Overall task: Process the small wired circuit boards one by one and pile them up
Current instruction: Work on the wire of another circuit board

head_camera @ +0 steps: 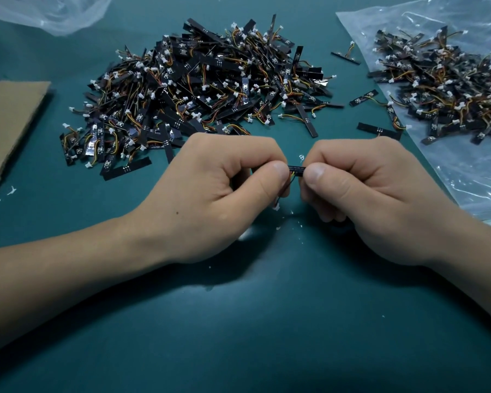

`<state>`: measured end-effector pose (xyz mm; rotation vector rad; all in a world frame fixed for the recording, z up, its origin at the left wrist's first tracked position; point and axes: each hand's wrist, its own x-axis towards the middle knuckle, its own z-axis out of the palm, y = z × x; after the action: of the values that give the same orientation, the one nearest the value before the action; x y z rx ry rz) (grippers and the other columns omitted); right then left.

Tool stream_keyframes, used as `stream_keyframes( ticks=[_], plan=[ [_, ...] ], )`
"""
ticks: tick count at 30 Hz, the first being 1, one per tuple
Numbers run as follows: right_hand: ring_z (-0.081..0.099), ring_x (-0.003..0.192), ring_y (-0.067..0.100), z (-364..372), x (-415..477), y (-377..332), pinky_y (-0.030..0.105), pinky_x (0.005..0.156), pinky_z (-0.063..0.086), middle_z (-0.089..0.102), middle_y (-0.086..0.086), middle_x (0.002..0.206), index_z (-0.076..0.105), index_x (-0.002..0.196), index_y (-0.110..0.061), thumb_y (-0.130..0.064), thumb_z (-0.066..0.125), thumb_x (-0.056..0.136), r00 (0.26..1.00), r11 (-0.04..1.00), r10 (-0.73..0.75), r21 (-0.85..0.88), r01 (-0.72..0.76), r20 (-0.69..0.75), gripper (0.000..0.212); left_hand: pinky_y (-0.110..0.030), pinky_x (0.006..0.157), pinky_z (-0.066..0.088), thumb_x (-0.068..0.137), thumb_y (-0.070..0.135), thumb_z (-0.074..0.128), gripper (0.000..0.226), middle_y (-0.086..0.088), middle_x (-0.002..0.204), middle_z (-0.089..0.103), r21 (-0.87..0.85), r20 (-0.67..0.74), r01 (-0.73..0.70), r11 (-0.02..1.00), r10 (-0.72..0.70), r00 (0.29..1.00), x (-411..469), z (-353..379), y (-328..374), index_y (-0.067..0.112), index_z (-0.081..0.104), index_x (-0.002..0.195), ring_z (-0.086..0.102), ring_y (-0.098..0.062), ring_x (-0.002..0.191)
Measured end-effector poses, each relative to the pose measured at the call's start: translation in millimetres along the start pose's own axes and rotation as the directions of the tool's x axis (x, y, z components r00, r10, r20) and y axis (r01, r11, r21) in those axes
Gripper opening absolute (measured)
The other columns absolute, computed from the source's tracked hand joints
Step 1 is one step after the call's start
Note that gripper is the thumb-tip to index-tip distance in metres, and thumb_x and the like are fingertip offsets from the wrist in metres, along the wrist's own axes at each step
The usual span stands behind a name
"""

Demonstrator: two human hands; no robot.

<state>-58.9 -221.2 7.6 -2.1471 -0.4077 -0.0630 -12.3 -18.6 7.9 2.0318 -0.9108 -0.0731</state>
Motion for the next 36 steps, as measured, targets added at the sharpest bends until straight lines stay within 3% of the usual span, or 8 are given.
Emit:
stream_keyframes(
  ticks=[5, 10, 15, 19, 24, 36],
  plan=[
    [0.056, 0.05, 0.016, 0.7, 0.4, 0.0, 0.021, 0.053, 0.041, 0.057, -0.003, 0.054, 0.055, 0.067, -0.03, -0.019, 0.051, 0.097, 1.0, 1.0, 0.006, -0.022, -0.007, -0.004, 0.033, -0.036, 0.054, 0.043, 0.098, 0.014, 0.054, 0.026, 0.0, 0.061, 0.063, 0.009, 0.004, 0.01, 1.0, -0.01, 1.0, -0.2, 0.3, 0.3, 0.017, 0.068, 0.076, 0.057, -0.022, 0.055],
    [0.056, 0.05, 0.015, -0.1, 0.2, -1.2, 0.021, 0.054, 0.041, 0.057, -0.003, 0.054, 0.055, 0.066, -0.029, -0.018, 0.051, 0.098, 1.0, 0.999, -0.003, -0.033, 0.003, -0.011, 0.034, -0.021, 0.056, 0.039, 0.098, 0.011, 0.052, 0.028, 0.011, 0.059, 0.057, -0.037, 0.021, 0.019, 0.999, -0.018, 1.0, 0.3, -0.1, 1.5, 0.022, 0.064, 0.074, 0.054, -0.013, 0.056],
    [0.056, 0.049, 0.015, -0.3, -0.1, -1.5, 0.02, 0.052, 0.041, 0.057, -0.003, 0.055, 0.055, 0.067, -0.031, -0.019, 0.051, 0.098, 1.0, 1.0, -0.005, -0.006, 0.005, -0.004, 0.034, -0.022, 0.054, 0.038, 0.098, 0.01, 0.052, 0.029, 0.008, 0.057, 0.054, -0.032, 0.01, 0.015, 0.999, -0.015, 1.0, -0.1, -0.3, 1.6, 0.023, 0.063, 0.074, 0.05, -0.014, 0.053],
    [0.057, 0.049, 0.015, -0.5, 0.4, -1.3, 0.019, 0.053, 0.041, 0.057, -0.004, 0.055, 0.055, 0.067, -0.03, -0.017, 0.051, 0.097, 1.0, 1.0, -0.003, -0.011, 0.003, -0.001, 0.033, -0.033, 0.053, 0.042, 0.098, 0.012, 0.053, 0.03, 0.002, 0.059, 0.058, -0.006, 0.011, 0.004, 1.0, -0.004, 1.0, 0.4, -0.2, 1.5, 0.024, 0.062, 0.073, 0.052, -0.018, 0.054],
    [0.055, 0.051, 0.015, -0.1, 1.5, -0.2, 0.019, 0.054, 0.04, 0.057, -0.003, 0.055, 0.054, 0.066, -0.03, -0.018, 0.051, 0.097, 1.0, 1.0, 0.007, -0.026, -0.007, 0.003, 0.034, -0.019, 0.054, 0.038, 0.098, 0.012, 0.053, 0.031, 0.012, 0.058, 0.056, -0.044, 0.02, 0.037, 0.998, -0.036, 0.999, 1.4, -0.1, 2.0, 0.026, 0.062, 0.071, 0.051, -0.009, 0.053],
    [0.056, 0.049, 0.016, -0.4, 0.1, 0.3, 0.018, 0.053, 0.04, 0.057, -0.001, 0.055, 0.057, 0.069, -0.032, -0.019, 0.053, 0.098, 1.0, 1.0, -0.006, -0.011, 0.006, -0.012, 0.032, -0.025, 0.054, 0.041, 0.097, 0.012, 0.052, 0.031, 0.004, 0.061, 0.06, -0.094, 0.021, 0.04, 0.995, -0.038, 0.999, 2.3, -0.7, 0.6, 0.025, 0.063, 0.071, 0.054, -0.016, 0.053]
  ],
)
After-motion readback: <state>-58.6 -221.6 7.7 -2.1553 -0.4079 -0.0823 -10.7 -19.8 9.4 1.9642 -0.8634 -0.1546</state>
